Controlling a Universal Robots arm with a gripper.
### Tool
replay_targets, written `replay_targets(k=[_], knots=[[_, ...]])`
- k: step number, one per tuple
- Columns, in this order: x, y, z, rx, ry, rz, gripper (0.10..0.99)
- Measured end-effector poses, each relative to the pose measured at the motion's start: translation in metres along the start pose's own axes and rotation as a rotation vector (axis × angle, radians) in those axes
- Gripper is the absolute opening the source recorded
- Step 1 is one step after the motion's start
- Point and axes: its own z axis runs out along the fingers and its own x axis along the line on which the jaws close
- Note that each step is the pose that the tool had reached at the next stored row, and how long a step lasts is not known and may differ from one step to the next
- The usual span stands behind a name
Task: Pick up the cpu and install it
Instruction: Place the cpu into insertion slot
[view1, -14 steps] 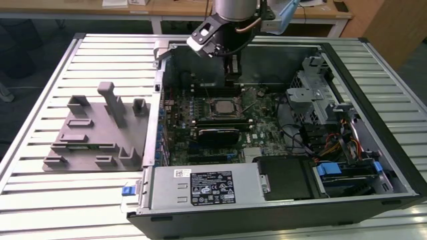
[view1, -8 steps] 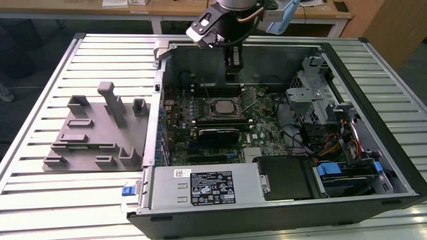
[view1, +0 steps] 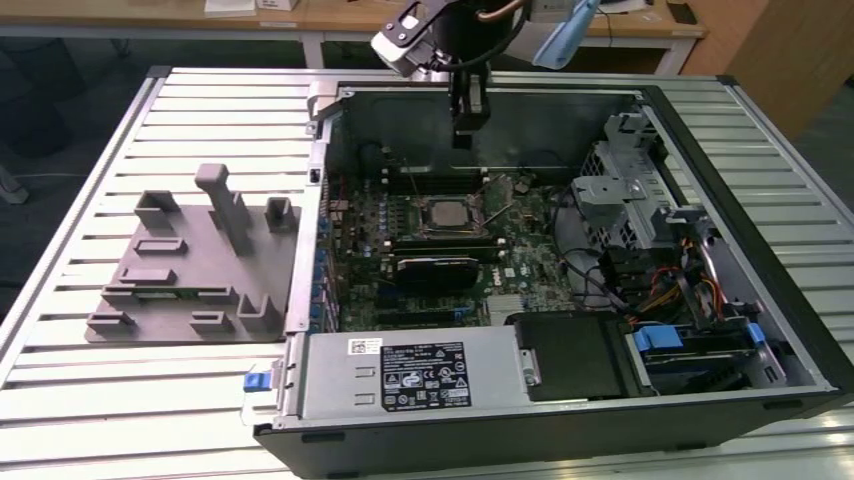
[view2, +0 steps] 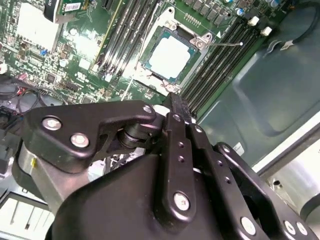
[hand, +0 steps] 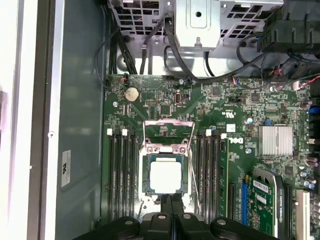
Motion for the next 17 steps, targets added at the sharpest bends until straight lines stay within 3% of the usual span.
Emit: replay_targets(k=[1,5,6,11,12,17], knots=[[0.0001,-0.0004,0.0095,0.0,0.0,0.0,0.106],[0.0002,-0.0005,0.0138,0.0,-0.0001,0.0,0.106],[0.0004,-0.0011,0.0295,-0.001,-0.0001,0.0,0.106],[0.0005,-0.0014,0.0372,-0.001,-0.0001,0.0,0.106],[0.0006,-0.0018,0.0463,-0.002,-0.0001,0.0,0.106],[0.0007,-0.002,0.0519,-0.002,-0.0001,0.0,0.106]])
